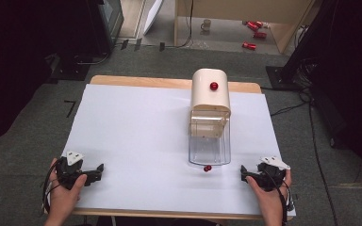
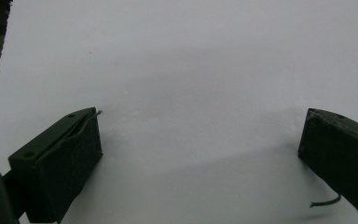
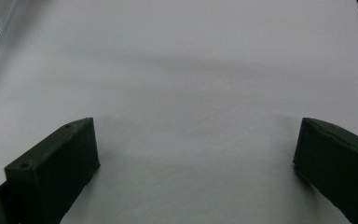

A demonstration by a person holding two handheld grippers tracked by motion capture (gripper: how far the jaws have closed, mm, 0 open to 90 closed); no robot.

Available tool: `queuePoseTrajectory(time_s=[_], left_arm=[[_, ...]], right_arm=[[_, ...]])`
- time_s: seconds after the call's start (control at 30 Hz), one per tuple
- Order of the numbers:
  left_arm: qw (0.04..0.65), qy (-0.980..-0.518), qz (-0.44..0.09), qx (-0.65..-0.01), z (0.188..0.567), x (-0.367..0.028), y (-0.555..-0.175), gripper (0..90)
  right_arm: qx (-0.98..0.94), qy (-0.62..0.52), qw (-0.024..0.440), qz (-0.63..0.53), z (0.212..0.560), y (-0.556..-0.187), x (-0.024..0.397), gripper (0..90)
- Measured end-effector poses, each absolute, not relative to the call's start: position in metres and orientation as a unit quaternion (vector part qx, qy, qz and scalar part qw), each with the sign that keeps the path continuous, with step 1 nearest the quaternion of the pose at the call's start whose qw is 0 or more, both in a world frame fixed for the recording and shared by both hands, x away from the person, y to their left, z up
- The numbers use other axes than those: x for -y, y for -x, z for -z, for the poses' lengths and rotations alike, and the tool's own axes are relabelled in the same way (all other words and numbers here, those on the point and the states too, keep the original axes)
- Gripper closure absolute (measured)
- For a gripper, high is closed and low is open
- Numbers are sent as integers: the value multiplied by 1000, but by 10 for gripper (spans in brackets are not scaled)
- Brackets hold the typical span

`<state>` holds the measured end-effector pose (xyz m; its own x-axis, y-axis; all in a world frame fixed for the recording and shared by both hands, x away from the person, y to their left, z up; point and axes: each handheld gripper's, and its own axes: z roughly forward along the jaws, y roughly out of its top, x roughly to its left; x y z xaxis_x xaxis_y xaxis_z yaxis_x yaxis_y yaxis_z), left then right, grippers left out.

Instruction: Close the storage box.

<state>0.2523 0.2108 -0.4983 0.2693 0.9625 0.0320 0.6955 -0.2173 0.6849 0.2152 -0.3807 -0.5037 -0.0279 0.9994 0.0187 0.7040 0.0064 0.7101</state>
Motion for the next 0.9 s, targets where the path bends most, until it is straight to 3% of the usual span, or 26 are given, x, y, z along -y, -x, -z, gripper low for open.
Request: queuePoseTrajectory(time_s=[0.9], left_arm=[[285,-744,-235,-557,498,-211,-252,0]], right_arm=[[-683,-587,215,-378,466,-196,308,0]])
